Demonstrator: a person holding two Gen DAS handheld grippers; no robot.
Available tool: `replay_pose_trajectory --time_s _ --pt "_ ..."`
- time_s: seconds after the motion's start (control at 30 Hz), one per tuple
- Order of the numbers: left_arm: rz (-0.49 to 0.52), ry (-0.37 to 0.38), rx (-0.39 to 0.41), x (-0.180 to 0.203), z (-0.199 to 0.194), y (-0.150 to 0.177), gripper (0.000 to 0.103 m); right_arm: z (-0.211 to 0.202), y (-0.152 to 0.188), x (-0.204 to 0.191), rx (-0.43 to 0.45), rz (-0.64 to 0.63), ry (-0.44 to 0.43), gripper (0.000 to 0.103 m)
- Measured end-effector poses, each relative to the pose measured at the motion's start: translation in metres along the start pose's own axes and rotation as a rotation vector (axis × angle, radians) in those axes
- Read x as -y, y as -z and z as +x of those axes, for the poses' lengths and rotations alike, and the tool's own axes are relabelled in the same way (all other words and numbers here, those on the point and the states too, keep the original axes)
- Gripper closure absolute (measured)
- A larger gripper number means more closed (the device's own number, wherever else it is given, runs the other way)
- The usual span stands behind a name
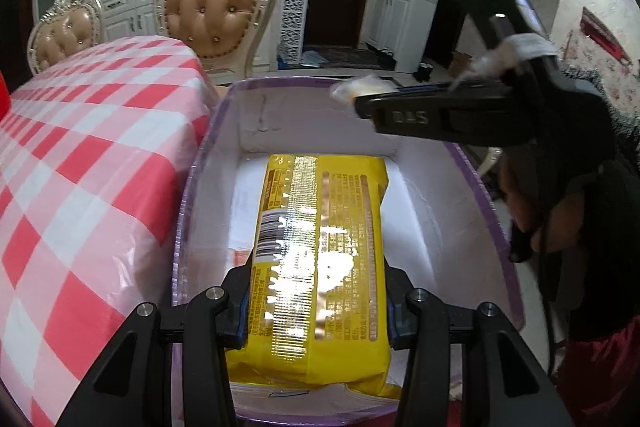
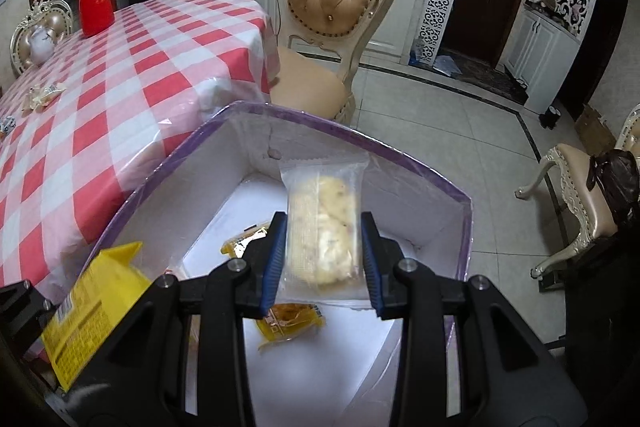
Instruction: Organize snacks
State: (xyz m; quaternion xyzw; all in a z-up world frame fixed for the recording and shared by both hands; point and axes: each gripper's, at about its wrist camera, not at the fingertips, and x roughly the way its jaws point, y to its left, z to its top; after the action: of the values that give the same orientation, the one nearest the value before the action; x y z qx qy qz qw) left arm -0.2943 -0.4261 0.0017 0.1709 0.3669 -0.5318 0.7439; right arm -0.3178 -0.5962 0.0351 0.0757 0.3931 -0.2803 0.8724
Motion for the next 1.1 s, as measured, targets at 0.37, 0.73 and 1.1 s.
replay_pose_trajectory --time_s 0.37,0.73,1.1 --pt "-0.083 -0.089 0.203 -0.048 -0.068 0.01 0.024 -0.034 -0.011 -0.037 0.094 0.012 -0.044 0.039" --pt "-0.428 -0.542 0.337 -0.238 -0.19 0.079 0.024 -0.061 -0.002 -0.23 0.109 -0.171 -0.549 0.03" --pt "-1.059 -0.848 0.594 -0.441 -0.332 0.181 0.019 -0.008 -0.062 -0.39 0.093 -0.197 -0.656 0.022"
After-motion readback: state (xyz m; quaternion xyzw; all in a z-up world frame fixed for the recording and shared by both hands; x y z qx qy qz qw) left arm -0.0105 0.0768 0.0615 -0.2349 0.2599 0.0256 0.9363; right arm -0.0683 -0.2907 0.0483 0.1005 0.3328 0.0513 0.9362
